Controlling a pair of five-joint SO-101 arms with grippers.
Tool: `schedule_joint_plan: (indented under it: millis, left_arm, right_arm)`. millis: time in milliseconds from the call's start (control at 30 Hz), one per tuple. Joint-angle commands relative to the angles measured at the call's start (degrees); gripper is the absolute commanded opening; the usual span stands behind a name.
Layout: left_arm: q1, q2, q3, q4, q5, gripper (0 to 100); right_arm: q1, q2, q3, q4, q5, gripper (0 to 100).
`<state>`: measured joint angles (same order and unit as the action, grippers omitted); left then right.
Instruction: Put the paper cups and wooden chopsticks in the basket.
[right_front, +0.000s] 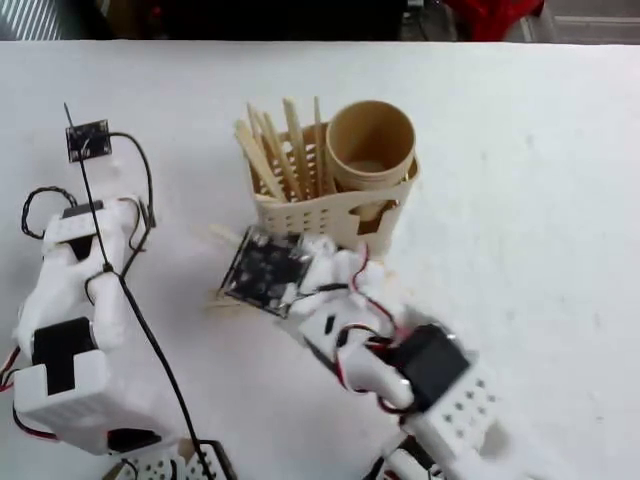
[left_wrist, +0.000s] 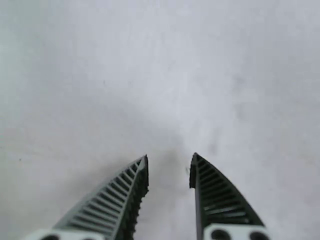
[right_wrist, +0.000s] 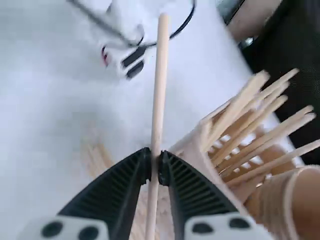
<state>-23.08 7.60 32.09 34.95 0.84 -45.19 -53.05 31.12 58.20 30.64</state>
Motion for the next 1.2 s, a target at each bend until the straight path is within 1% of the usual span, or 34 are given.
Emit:
schedule_joint_plan:
  millis: [0,100,233,367,467,533,733,867,933,1067,1167]
  left_arm:
    - [0.75,-0.22,-1.32,-0.88,-0.7,16]
    - [0.75,-0.22,-1.32,-0.88,-0.7,16]
    - [0.75,-0.22,-1.32,-0.88,-0.7,16]
    - [0.75,-0.22,-1.23,-0.88,-0.7,16]
    - [0.75,-0.22,-1.41,-0.97,-0.7,16]
    - [0.75,-0.22,-1.49,-0.97,-0.7,16]
    - [0.75,-0.22,-1.49,-0.97,-0.7,16]
    - [0.75,-0.22,-1.49,-0.97,-0.7,16]
    - [0.75,-0.22,-1.49,-0.97,-0.7,16]
    - [0.75,-0.22,-1.49,-0.97,-0.7,16]
    - [0.75,-0.22,-1.41,-0.97,-0.7,16]
  right_arm:
    - [3.12,5.32,-16.35,-4.88,-2.64,1.7]
    - [6.02,13.23,-25.14,-14.02,-5.45,1.7]
    - [9.98,21.23,-31.56,-25.89,-13.36,1.8]
    - [14.29,25.1,-31.91,-29.41,-19.25,1.8]
    - [16.31,26.24,-30.42,-29.85,-23.38,2.0]
    - [16.75,26.33,-29.54,-29.85,-24.88,2.1]
    - [16.75,26.68,-29.36,-29.41,-25.41,2.8]
    - [16.75,26.42,-29.27,-29.14,-25.49,13.1]
    - [16.48,26.33,-29.01,-27.82,-25.49,15.9]
    - [16.31,26.24,-28.84,-22.37,-25.05,15.8]
    - [15.78,24.84,-28.92,-11.03,-25.05,15.8]
